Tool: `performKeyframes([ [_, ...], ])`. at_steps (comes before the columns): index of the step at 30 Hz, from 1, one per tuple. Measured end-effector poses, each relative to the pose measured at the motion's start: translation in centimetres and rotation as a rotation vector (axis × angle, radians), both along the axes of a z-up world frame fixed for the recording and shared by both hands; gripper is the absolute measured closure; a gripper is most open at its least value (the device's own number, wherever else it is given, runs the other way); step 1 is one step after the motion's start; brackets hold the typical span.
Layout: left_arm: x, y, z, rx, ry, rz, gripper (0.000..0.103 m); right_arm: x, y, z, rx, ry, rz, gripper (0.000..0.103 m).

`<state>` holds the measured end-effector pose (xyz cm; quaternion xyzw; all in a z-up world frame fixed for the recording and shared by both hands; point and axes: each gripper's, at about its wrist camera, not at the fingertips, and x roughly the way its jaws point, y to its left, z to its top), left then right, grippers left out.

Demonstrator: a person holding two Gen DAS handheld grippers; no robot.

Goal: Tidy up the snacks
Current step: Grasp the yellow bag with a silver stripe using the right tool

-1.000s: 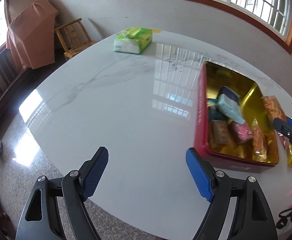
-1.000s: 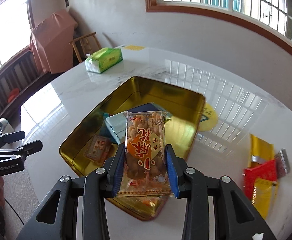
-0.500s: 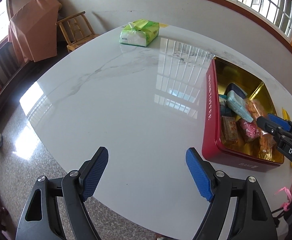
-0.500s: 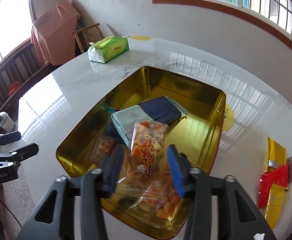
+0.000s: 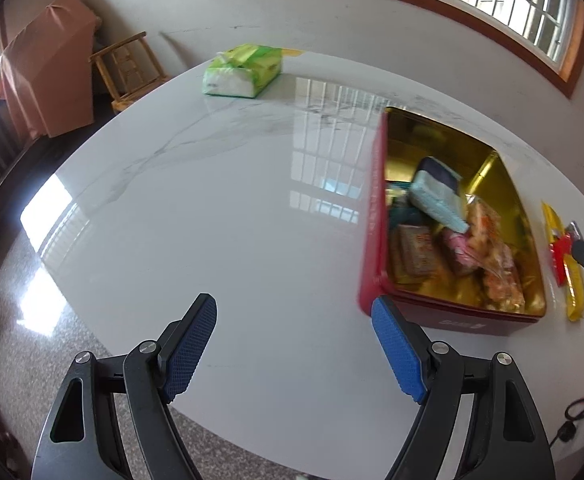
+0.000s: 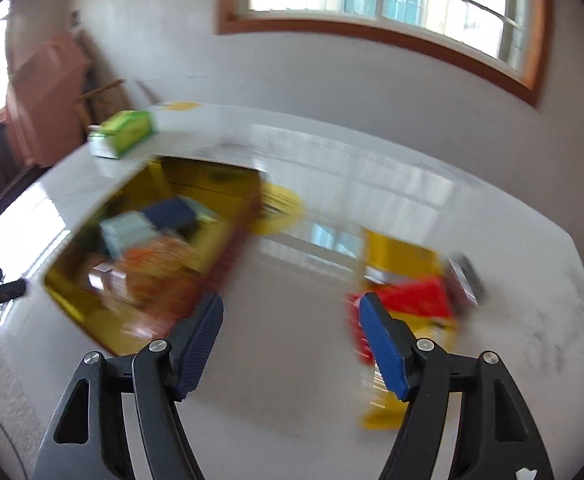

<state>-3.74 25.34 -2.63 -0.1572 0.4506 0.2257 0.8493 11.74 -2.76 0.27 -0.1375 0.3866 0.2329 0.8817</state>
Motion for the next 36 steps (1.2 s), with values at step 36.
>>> performKeyframes([
  [36, 10.7, -17.3, 2.4, 0.043, -0.019, -0.52, 0.023, 6.4, -20.3, -7.4, -0.067, 0.056, -0.363, 0.05],
])
